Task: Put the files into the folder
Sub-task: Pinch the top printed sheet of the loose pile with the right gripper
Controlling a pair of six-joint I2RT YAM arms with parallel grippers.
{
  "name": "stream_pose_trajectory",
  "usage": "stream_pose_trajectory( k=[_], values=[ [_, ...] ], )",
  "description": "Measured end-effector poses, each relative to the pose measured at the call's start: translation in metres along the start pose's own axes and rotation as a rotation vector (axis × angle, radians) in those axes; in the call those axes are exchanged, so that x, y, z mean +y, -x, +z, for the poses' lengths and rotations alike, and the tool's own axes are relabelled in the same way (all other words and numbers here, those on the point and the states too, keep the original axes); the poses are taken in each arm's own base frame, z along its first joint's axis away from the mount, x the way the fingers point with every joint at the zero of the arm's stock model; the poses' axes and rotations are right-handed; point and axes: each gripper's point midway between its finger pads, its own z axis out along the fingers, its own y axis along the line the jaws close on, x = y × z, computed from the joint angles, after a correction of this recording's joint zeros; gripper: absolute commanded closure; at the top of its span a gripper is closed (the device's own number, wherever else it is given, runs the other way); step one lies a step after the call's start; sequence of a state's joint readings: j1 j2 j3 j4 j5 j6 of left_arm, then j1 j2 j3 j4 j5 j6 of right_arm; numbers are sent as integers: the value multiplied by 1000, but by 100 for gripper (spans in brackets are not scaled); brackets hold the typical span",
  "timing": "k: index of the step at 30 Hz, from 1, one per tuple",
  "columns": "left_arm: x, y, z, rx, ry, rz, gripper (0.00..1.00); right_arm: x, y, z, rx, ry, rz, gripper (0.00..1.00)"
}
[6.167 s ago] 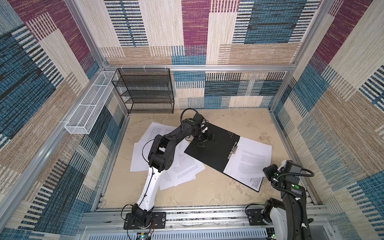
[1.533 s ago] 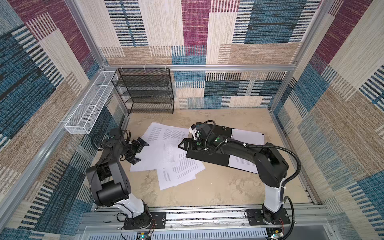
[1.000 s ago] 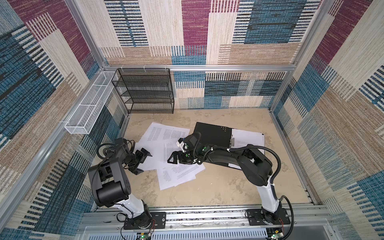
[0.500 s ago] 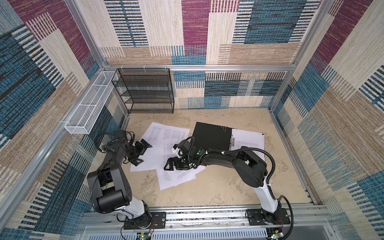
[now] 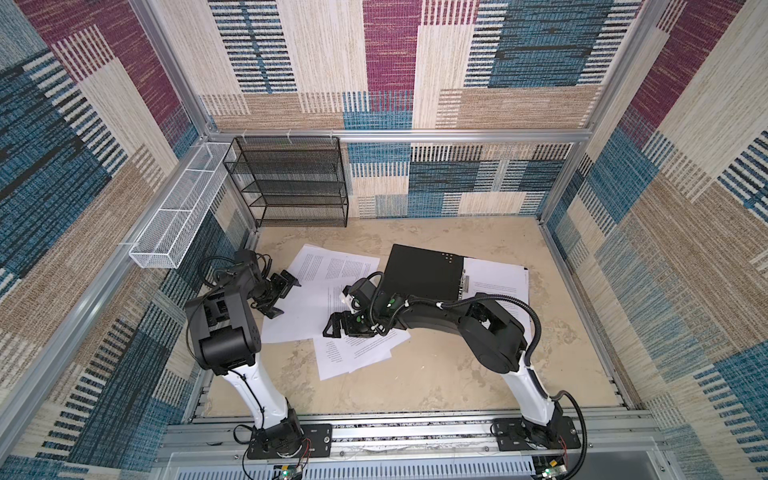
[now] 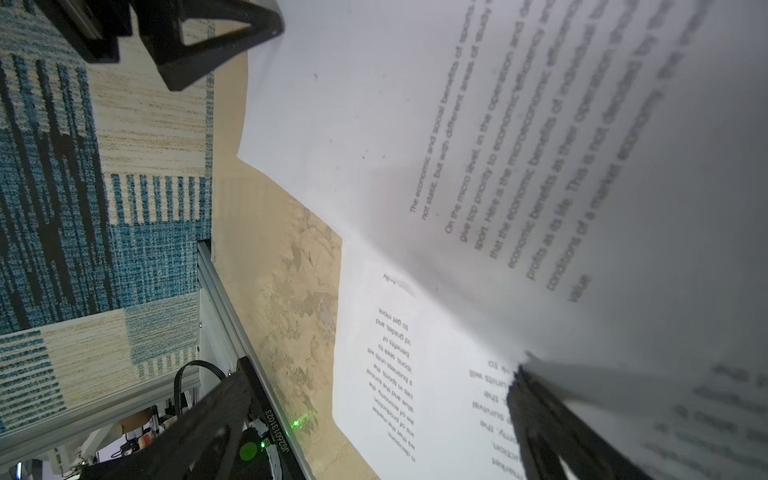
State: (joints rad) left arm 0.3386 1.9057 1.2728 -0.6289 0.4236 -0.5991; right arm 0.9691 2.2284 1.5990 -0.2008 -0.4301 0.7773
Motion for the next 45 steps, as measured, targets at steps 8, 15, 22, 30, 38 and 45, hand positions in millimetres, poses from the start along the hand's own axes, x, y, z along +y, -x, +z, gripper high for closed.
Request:
stream_pose_trajectory(
  k=[8, 15, 22, 30, 38, 45],
  values=[
    [10, -9, 8, -4, -5, 3, 0, -7, 32, 6, -77, -28, 20, 0],
    [15, -34, -2, -14, -39, 34, 0, -13, 68, 10, -140, -21, 0, 0],
    [33, -74, -10, 45, -28, 17, 0, -14, 70, 4, -136, -30, -15, 0],
    [36, -88, -5, 77, -62, -45, 0, -4, 29, -3, -28, 82, 129, 0],
    [18, -104, 2, 173, -218, -136, 0, 18, 21, 10, -1, 151, 188, 0],
    [12, -109, 3, 207, -268, -181, 0, 31, -3, 16, 46, 158, 223, 0]
  ],
)
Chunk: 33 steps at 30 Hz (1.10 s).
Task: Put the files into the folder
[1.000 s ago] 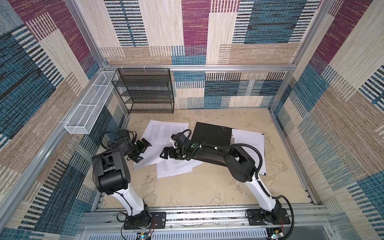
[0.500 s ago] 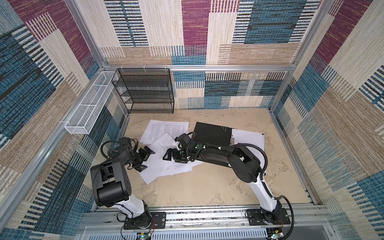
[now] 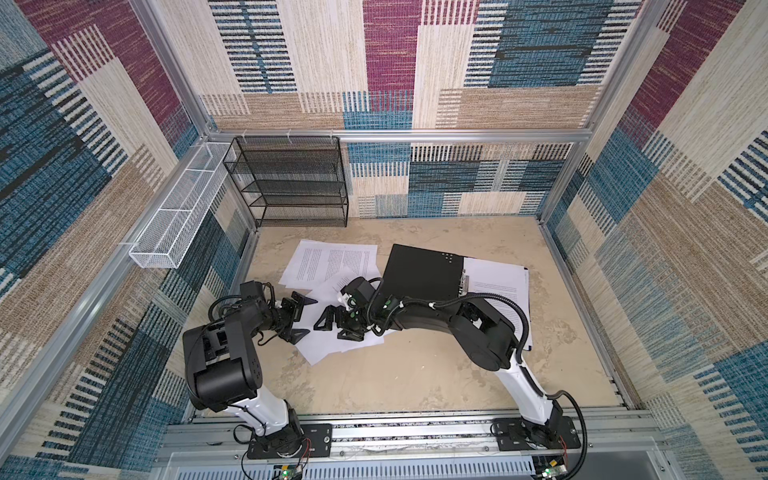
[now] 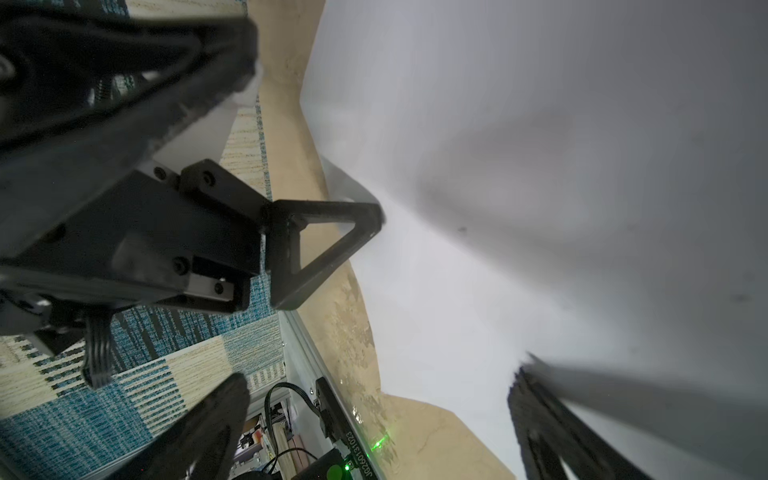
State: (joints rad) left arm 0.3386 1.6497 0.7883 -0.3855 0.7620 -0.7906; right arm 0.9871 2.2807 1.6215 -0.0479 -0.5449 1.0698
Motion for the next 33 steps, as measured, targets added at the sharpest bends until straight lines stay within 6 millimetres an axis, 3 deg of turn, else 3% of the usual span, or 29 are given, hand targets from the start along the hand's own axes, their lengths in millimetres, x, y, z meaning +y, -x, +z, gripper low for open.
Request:
stream_pose_trajectory(
  k=[5, 9, 13, 20, 27, 33],
  values=[
    [-1, -2, 1, 5, -11, -10, 0, -6, -20, -19, -2, -52, 29, 0],
    [0, -2, -2, -17, -29, 3, 0, -13, 7, -45, -129, -120, 31, 0],
    [4, -4, -4, -25, -41, -19, 0, -16, 20, -62, -207, -171, 11, 0],
    [4, -5, -4, -26, -60, -31, 0, -57, 54, -91, -335, -306, 67, 0],
    [4, -5, -4, -27, -64, -36, 0, -69, 68, -104, -382, -347, 88, 0],
    [4, -5, -4, -28, -66, -35, 0, -80, 70, -95, -372, -364, 99, 0]
  ],
)
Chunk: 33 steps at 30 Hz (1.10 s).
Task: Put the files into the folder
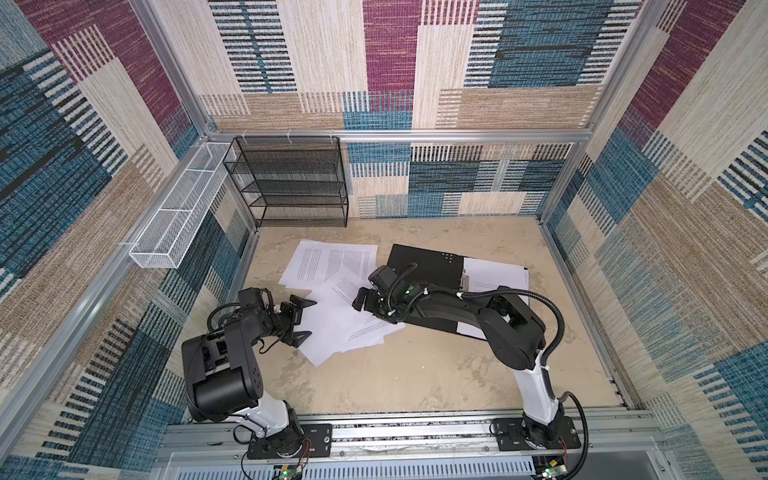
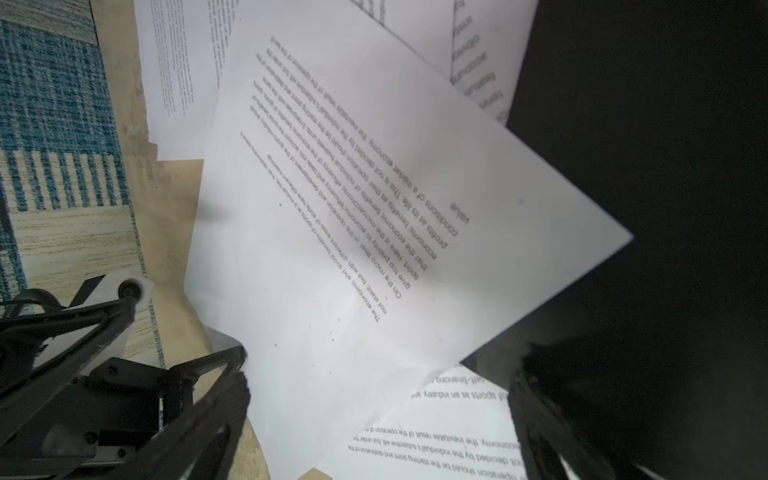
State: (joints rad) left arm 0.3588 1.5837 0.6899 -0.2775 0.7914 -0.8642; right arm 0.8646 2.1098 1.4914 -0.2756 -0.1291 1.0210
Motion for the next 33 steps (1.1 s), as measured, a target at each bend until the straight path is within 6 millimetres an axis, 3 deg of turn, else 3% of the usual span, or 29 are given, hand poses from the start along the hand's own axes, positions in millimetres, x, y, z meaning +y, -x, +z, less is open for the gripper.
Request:
stream_pose_trajectory(
  k=[10, 18, 27, 33],
  values=[
    [0, -1, 1, 10, -10, -1, 0, 18, -3, 14, 42, 85, 10, 0],
    [0, -1, 1, 12, -14, -2, 0, 23, -10, 12, 67, 158, 69, 0],
    [-1, -5, 3, 42, -36, -9, 0, 4, -14, 0, 58, 84, 118, 0],
    [0, -6, 4, 49, -45, -9, 0, 11, -10, 7, 52, 94, 115, 0]
  ],
)
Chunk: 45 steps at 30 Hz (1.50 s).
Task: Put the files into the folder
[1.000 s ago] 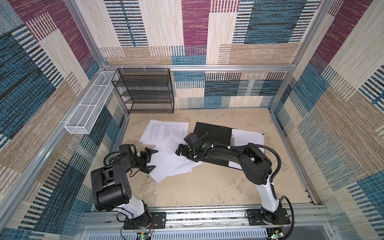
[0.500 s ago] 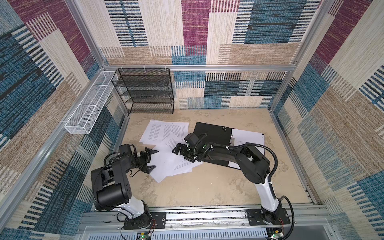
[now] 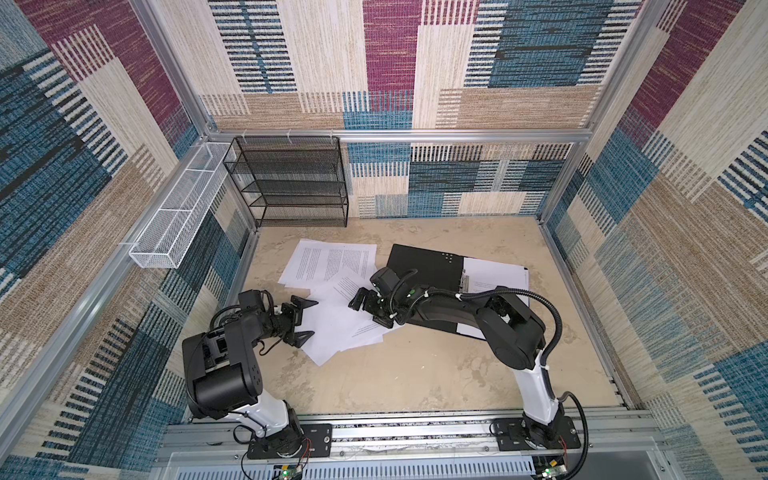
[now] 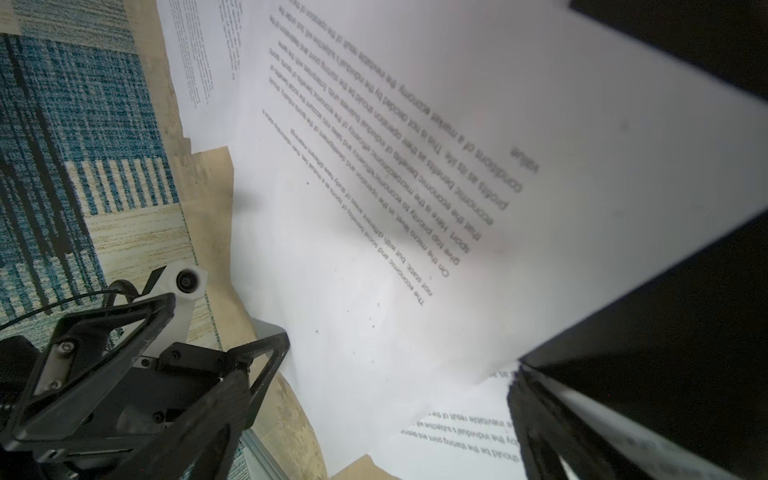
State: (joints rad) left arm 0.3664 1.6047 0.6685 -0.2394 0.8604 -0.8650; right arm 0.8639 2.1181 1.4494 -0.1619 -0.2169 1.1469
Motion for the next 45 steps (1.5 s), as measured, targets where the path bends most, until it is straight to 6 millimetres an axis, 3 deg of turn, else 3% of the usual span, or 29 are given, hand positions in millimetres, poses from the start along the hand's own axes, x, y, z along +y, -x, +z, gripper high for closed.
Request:
stream_pose_trajectory(
  k=[15, 25, 28, 34, 39, 45],
  values=[
    [0, -4, 1, 19, -21, 4, 0, 14, -1, 6, 17, 60, 2, 0],
    [1, -6, 2, 32, -25, -2, 0, 57, -15, 3, 58, 167, -61, 0],
    [1, -7, 2, 35, -27, -2, 0, 57, -20, 7, 68, 171, -66, 1],
    [1, -7, 2, 35, -32, -1, 0, 26, -33, 14, 58, 134, 31, 17],
    [0, -7, 2, 40, -44, -1, 0, 33, -31, 6, 0, 197, 102, 42],
    [1, -7, 1, 42, -52, -3, 0, 33, -32, 9, -19, 242, 184, 42]
  ],
)
